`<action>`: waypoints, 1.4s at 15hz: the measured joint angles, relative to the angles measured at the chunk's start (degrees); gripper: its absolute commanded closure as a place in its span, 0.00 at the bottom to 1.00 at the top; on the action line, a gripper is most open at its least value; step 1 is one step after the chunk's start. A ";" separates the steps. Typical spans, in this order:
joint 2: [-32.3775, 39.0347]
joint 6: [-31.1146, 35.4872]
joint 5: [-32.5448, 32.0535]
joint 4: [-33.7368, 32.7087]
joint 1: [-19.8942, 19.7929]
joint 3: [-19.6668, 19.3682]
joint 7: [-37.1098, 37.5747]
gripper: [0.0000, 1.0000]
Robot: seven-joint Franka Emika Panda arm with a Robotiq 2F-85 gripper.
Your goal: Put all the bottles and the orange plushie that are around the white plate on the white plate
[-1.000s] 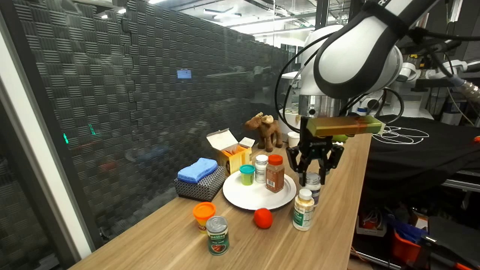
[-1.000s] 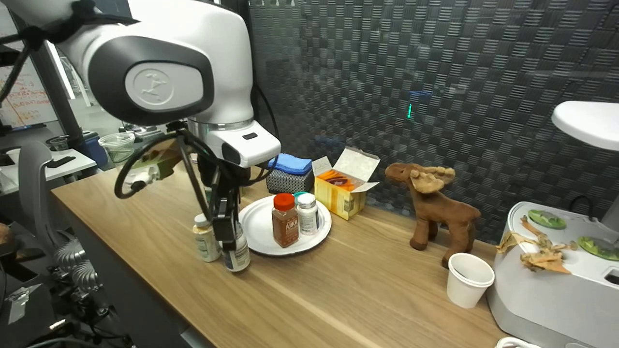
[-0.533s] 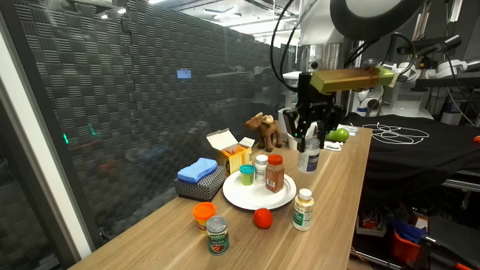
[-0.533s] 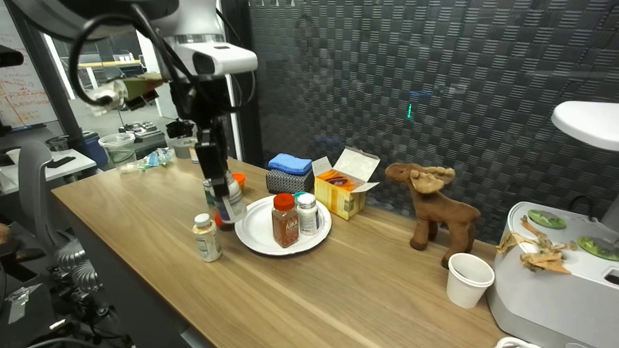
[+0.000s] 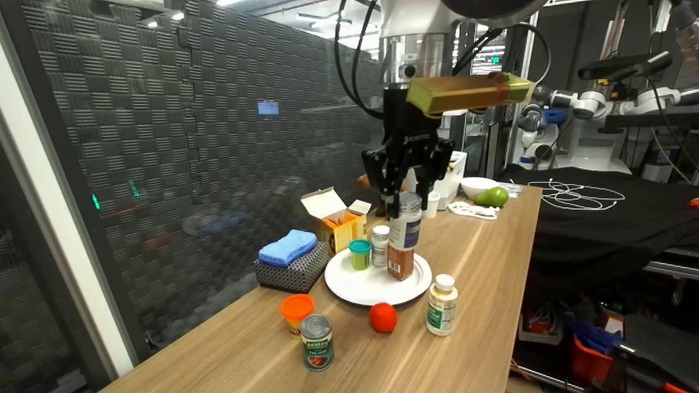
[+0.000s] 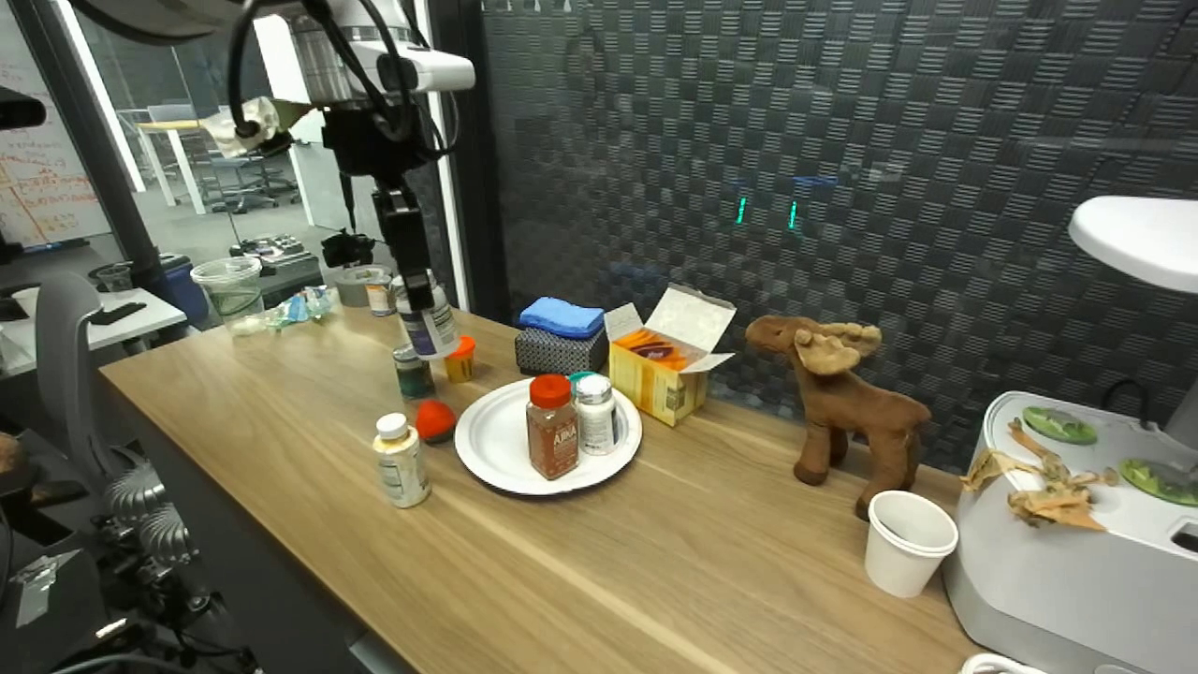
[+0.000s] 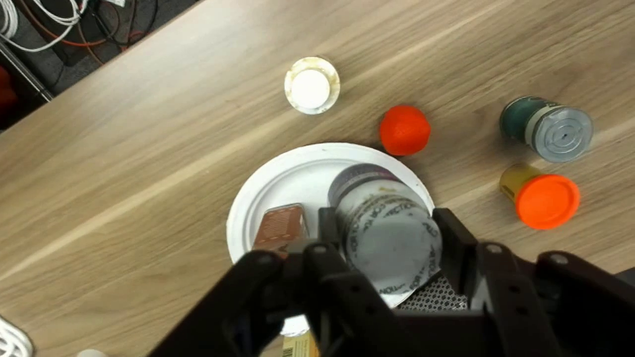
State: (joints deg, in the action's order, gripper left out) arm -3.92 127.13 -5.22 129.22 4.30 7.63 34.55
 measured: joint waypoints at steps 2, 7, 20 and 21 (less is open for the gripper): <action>4.04 0.10 -0.16 -2.51 0.66 0.11 -1.00 0.74; 14.29 0.45 -0.49 -9.43 1.29 -0.37 -2.18 0.74; 27.16 7.92 -0.22 -19.66 2.34 -5.18 -5.68 0.74; 27.65 7.93 -0.18 -20.02 2.35 -5.33 -6.11 0.74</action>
State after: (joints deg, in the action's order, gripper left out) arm 23.73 135.06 -5.40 109.19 6.65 2.30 28.44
